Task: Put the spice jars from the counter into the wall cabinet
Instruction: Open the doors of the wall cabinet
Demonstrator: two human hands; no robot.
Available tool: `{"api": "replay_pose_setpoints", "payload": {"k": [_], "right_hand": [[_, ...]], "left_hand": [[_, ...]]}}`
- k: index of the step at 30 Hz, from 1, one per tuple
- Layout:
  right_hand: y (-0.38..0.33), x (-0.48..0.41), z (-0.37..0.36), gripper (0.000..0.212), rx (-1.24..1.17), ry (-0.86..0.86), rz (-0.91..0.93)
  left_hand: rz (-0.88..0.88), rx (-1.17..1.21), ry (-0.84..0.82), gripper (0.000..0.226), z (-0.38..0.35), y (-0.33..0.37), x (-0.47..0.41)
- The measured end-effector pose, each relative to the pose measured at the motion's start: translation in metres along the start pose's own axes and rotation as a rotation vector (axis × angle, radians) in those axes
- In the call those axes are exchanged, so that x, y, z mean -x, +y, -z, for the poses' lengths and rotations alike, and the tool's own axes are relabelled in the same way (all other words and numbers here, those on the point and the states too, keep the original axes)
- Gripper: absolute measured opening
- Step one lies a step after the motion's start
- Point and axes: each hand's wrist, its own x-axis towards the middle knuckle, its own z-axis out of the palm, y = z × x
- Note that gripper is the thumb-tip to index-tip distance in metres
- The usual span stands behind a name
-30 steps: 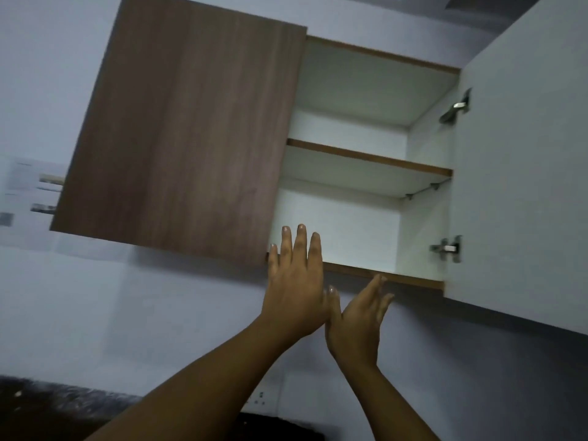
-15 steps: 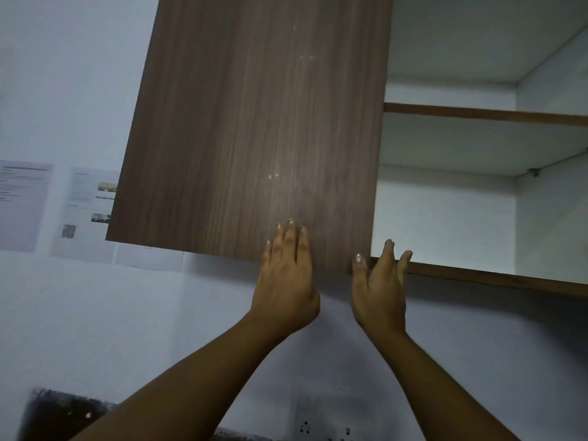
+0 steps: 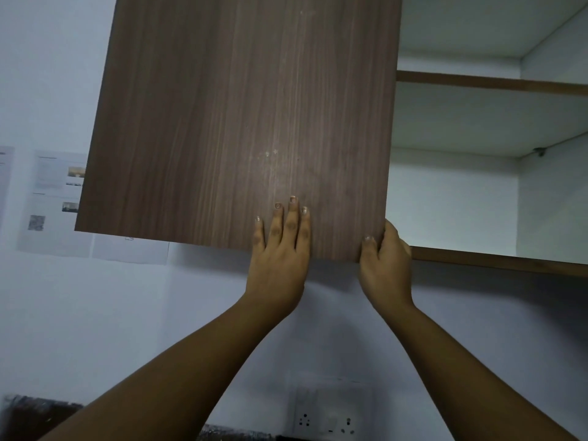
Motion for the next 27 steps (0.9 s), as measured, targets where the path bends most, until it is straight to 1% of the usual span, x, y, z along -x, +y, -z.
{"api": "replay_pose_setpoints", "payload": {"k": [4, 5, 7, 11, 16, 18, 21, 27], "right_hand": [[-0.009, 0.000, 0.014, 0.035, -0.025, -0.014, -0.050], [-0.012, 0.002, 0.019, 0.031, -0.049, -0.015, -0.044], [-0.019, 0.007, 0.027, 0.029, -0.089, -0.024, -0.037], [-0.040, 0.017, 0.051, 0.027, -0.140, -0.049, -0.049], [-0.076, 0.033, 0.084, 0.011, -0.187, -0.135, -0.036], [-0.094, 0.043, 0.096, 0.013, -0.200, -0.201, -0.037], [-0.121, 0.059, 0.115, 0.014, -0.195, -0.287, 0.022], [-0.171, 0.088, 0.133, 0.016, -0.206, -0.354, 0.087]], "left_hand": [[-0.011, -0.009, 0.013, 0.091, 0.007, 0.007, -0.002], [-0.009, -0.001, 0.017, 0.091, 0.011, 0.011, -0.003], [0.002, 0.018, 0.021, 0.091, 0.019, 0.018, -0.001], [0.049, 0.038, -0.004, 0.093, 0.043, 0.031, 0.004], [0.130, 0.039, -0.017, 0.092, 0.091, 0.050, 0.016], [0.135, 0.037, -0.024, 0.093, 0.114, 0.056, 0.021], [0.135, 0.038, -0.029, 0.092, 0.151, 0.059, 0.032], [0.152, 0.024, -0.031, 0.086, 0.212, 0.056, 0.061]]}}
